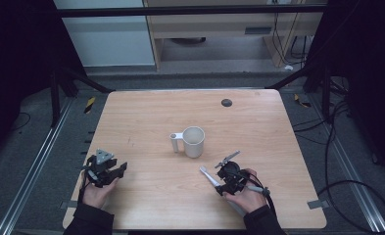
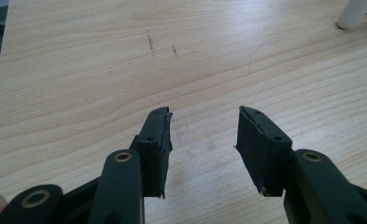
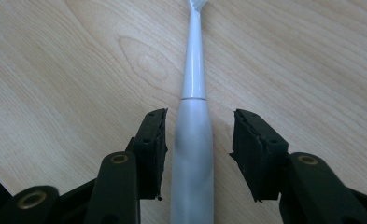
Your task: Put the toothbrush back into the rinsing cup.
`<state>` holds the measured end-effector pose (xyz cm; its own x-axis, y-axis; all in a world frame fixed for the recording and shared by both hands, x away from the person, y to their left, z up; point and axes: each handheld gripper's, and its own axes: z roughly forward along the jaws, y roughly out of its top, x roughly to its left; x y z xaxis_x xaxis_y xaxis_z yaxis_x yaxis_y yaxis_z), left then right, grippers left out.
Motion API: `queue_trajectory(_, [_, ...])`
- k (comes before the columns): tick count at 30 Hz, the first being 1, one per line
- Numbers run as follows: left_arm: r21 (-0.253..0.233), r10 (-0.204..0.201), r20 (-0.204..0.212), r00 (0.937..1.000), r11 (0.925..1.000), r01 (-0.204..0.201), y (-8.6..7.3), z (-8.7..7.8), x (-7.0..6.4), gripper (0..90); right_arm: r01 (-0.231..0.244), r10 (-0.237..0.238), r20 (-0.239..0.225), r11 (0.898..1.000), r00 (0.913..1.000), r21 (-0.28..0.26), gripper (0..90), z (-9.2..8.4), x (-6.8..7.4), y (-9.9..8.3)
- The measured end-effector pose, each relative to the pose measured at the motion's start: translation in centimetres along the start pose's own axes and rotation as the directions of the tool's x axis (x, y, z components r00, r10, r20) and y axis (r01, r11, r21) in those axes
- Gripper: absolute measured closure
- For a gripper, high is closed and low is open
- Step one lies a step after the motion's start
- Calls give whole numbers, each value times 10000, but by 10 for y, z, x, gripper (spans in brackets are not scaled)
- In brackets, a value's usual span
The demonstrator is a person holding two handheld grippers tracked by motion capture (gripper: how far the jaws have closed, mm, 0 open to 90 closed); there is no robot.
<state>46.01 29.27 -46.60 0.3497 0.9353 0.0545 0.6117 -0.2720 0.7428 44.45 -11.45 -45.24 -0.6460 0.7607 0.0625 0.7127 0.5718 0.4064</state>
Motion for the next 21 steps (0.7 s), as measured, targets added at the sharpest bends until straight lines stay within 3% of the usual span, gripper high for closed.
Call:
queue_trajectory(12, [72, 46, 21, 10000, 10000, -46, 0, 1, -1, 533, -308, 316, -141, 9980, 9994, 548, 580, 13, 1, -3])
queue_trajectory(21, [131, 98, 15, 10000, 9999, -99, 0, 2, -2, 533, -266, 271, -59, 9967, 9996, 761, 645, 18, 0, -2])
